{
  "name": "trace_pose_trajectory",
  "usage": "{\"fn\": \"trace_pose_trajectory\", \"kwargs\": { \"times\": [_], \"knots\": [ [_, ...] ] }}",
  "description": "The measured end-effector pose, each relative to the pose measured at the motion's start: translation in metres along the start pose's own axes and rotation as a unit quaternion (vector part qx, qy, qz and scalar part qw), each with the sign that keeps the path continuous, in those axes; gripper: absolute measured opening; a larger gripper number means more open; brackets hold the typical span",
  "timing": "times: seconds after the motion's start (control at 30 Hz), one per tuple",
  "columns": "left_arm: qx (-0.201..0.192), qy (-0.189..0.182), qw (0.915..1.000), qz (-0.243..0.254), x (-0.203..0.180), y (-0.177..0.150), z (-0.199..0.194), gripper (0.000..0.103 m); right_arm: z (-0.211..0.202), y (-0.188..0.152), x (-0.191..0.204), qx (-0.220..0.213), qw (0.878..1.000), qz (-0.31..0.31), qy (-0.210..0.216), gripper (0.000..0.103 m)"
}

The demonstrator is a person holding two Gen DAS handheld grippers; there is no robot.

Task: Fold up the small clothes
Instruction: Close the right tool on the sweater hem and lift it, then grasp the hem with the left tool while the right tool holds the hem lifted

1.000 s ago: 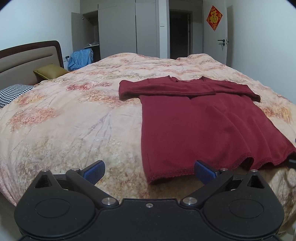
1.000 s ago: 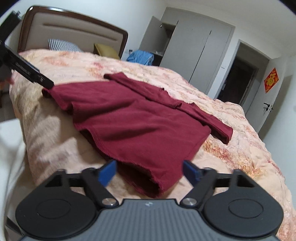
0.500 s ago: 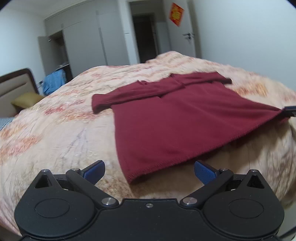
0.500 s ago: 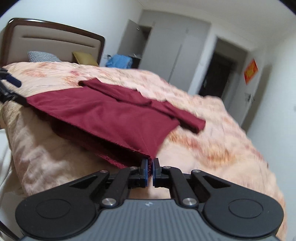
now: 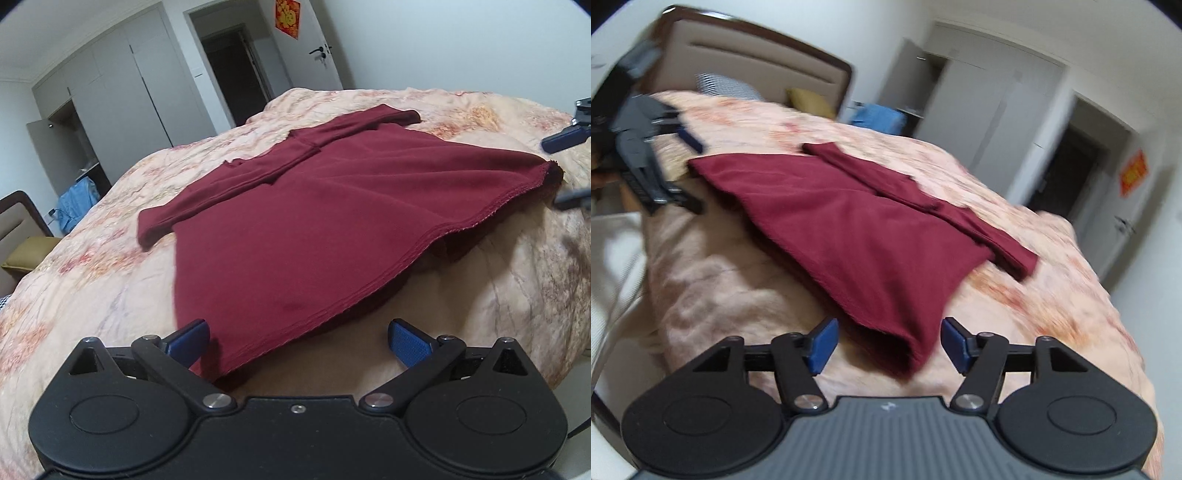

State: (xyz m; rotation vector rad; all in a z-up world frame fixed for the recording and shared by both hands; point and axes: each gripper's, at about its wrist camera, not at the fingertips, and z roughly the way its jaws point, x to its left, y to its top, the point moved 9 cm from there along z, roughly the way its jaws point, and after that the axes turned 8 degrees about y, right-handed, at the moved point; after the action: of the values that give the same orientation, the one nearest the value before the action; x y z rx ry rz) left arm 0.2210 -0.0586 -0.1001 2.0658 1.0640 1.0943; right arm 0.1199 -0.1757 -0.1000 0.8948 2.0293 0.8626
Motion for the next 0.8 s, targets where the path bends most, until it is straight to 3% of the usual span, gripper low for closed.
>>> {"fn": "trace_pose_trajectory", "kwargs": {
  "times": [0.13,0.3,0.33,0.4,0.47,0.6,0.7,0.8],
  "knots": [
    [0.003,0.0,1.0,-0.001,-0.007,0.008,0.008,0.102,0.024,0.013,0.029,-0.008,0.998,-0.065,0.014,0.067],
    [0.001,-0.006,1.0,-0.001,-0.01,0.013,0.012,0.102,0.051,0.018,0.044,-0.003,0.994,-0.111,-0.01,0.061],
    [-0.001,-0.006,1.0,0.001,-0.01,0.014,0.012,0.102,0.053,0.019,0.045,-0.005,0.993,-0.119,-0.017,0.056],
    [-0.003,-0.009,0.9999,0.002,-0.011,0.014,0.01,0.102,0.055,0.022,0.042,-0.008,0.992,-0.124,-0.025,0.031],
    [-0.011,-0.015,0.9998,0.004,-0.015,0.016,0.008,0.102,0.053,0.028,0.038,-0.01,0.993,-0.114,-0.019,0.014],
    [-0.022,-0.029,0.9993,0.013,-0.03,0.02,0.01,0.102,0.045,0.05,0.02,-0.008,0.999,-0.028,0.033,0.013],
    [-0.027,-0.018,0.9993,0.019,-0.041,0.027,0.016,0.102,0.038,0.07,-0.003,-0.01,0.996,0.051,0.075,0.013],
    [-0.03,-0.003,0.9995,0.004,-0.039,0.035,0.021,0.1,0.032,0.081,-0.022,-0.013,0.993,0.081,0.087,0.012]
  ]
}}
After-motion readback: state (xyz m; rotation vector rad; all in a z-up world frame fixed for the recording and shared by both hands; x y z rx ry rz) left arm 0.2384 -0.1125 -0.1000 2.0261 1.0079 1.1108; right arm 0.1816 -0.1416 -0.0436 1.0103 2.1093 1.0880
